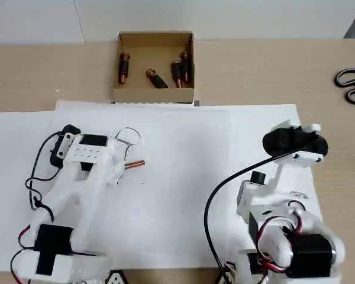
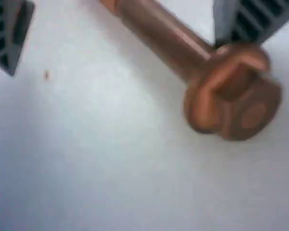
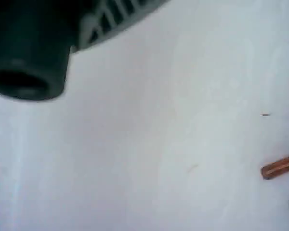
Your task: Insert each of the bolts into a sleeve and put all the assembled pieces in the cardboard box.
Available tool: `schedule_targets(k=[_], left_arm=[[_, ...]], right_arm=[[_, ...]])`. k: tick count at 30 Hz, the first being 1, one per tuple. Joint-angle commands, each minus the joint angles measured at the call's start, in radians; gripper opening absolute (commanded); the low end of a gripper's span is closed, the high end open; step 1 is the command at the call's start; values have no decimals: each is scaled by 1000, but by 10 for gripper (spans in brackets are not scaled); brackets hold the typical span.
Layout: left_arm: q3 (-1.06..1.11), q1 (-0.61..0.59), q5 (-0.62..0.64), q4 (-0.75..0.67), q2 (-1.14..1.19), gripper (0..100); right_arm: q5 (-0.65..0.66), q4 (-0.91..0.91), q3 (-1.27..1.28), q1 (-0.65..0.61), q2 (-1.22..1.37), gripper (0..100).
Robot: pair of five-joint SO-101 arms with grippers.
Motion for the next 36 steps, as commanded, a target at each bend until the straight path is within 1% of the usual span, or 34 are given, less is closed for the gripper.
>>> schedule_targets(k=[1,9,12,16,24,36], left_arm=[[-27,-11,-15,77,-2,257],[-50,-14,-37,91,-2,259],[-50,-14,-74,89,-2,258],[-50,-15,-66,95,-2,253],[-51,-18,-63,129,-2,100],[-50,-18,-63,130,-11,89]], right_arm=[[2,-19,-5,10,-7,3],[2,-19,-5,10,-7,3],[2,-19,-5,10,-7,3],[2,-19,-5,10,-7,3],[2,-19,-5,10,-7,3],[2,-19,-5,10,-7,3]])
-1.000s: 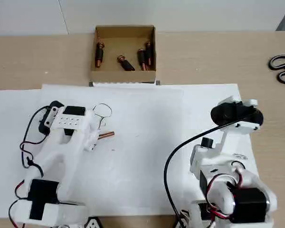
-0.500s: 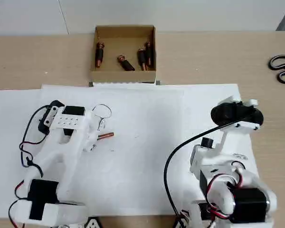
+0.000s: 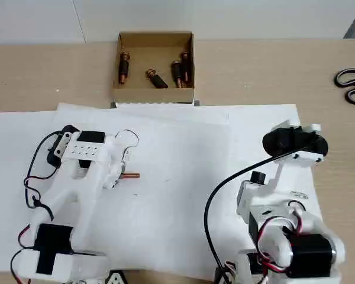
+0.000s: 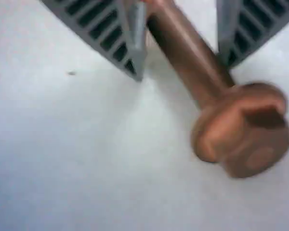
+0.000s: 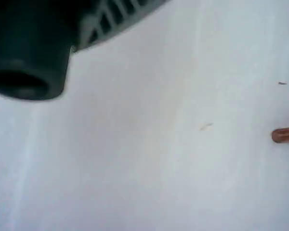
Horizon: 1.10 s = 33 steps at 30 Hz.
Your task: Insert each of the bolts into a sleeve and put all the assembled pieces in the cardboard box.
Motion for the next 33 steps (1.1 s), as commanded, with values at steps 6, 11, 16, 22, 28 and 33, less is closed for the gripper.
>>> schedule_targets(k=[6,11,16,22,28,33], left_arm=[[-74,-6,-9,86,-8,8],[-174,0,-12,141,-5,9],[-228,-3,-135,141,-3,9],[-231,-2,-612,141,-3,10],[-208,-3,-1166,172,-3,8],[-206,-2,-1539,212,-3,7]], right_arm=[[2,-19,-5,10,-7,3],[2,-19,-5,10,-7,3],[2,-21,-5,10,-7,3],[2,-19,-5,10,-7,3],[2,-19,-3,10,-7,3],[2,-19,-3,10,-7,3]])
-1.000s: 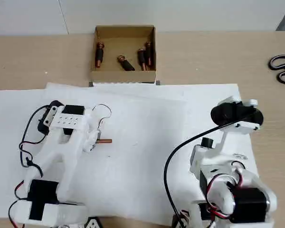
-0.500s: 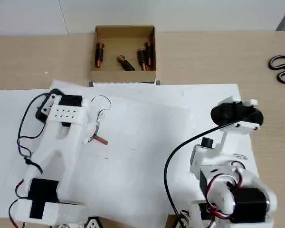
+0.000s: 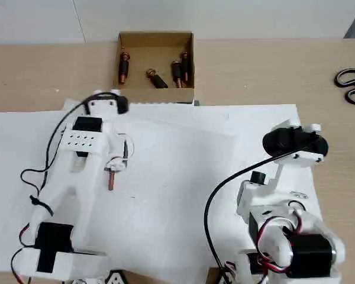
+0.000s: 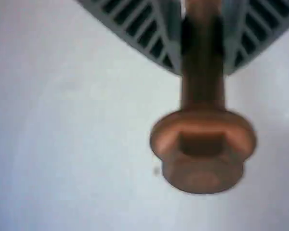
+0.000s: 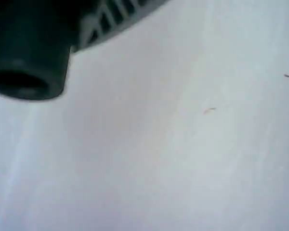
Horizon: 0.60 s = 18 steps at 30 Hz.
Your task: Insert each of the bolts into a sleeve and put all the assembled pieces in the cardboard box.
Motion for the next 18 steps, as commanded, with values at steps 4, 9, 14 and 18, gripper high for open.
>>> schedule_targets(k=[4,9,14,18], left_arm=[[-7,2,-279,12,-5,7],[-2,2,-279,11,-5,7],[12,3,-341,14,-5,24],[15,0,-342,15,-11,105]], right_arm=[[2,-19,-3,10,-7,3],[2,-19,-3,10,-7,3],[2,-24,17,10,-7,3],[2,-27,17,10,-7,3]])
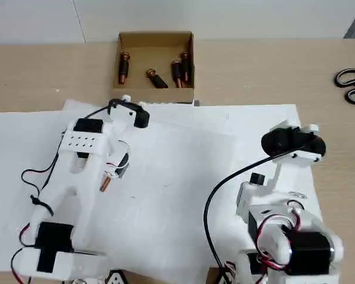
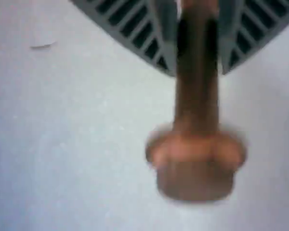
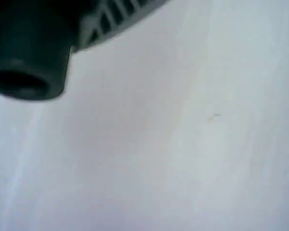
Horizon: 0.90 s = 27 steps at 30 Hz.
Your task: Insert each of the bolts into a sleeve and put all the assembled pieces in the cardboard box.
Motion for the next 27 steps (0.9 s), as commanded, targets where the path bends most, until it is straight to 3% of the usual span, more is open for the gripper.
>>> schedule_targets(k=[1,27], left_arm=[[-7,0,-8,9,-14,115],[-8,9,-8,-87,78,115]], right_arm=[[2,-27,-5,10,-4,3],[0,-27,-5,10,-4,3]])
